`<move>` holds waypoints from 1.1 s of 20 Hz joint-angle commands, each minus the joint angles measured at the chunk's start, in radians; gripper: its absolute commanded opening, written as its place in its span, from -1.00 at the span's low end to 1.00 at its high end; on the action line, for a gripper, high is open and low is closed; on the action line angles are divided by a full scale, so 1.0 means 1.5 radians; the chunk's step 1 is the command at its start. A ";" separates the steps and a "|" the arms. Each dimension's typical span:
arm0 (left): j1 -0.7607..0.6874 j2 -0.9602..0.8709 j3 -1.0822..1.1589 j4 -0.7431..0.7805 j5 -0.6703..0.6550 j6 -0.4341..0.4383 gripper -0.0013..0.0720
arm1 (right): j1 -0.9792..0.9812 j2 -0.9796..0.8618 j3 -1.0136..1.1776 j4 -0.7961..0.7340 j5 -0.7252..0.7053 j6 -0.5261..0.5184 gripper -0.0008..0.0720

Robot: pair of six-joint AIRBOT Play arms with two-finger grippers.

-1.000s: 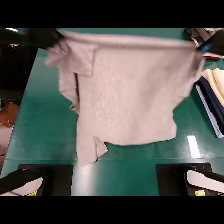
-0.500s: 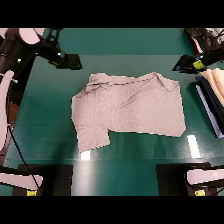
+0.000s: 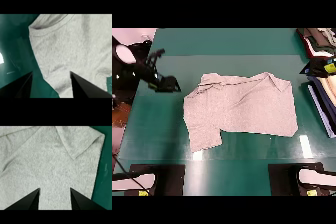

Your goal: Fold the shirts.

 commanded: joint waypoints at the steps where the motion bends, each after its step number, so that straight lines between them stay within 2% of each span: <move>1: 0.007 0.036 -0.171 -0.041 0.069 0.024 0.53 | -0.012 0.074 -0.089 0.000 -0.030 -0.006 0.18; 6: 0.006 0.035 -0.282 -0.077 0.130 0.024 0.53 | -0.010 0.134 -0.168 0.000 -0.061 -0.006 0.18; 14: 0.004 0.032 -0.315 -0.140 0.176 0.025 0.53 | -0.010 0.135 -0.168 0.001 -0.052 -0.006 0.18; 15: 0.000 0.032 -0.315 -0.151 0.183 0.025 0.25 | -0.010 0.135 -0.168 0.001 -0.048 -0.006 0.18; 16: -0.006 0.032 -0.315 -0.155 0.185 0.032 -0.28 | -0.010 0.135 -0.168 0.001 -0.041 -0.006 0.18; 18: -0.022 0.032 -0.315 -0.155 0.183 0.051 -0.89 | -0.010 0.135 -0.168 -0.002 -0.020 -0.007 0.18; 22: -0.025 0.067 -0.285 -0.121 0.173 0.053 -0.90 | -0.028 0.151 -0.219 -0.008 0.024 -0.018 0.18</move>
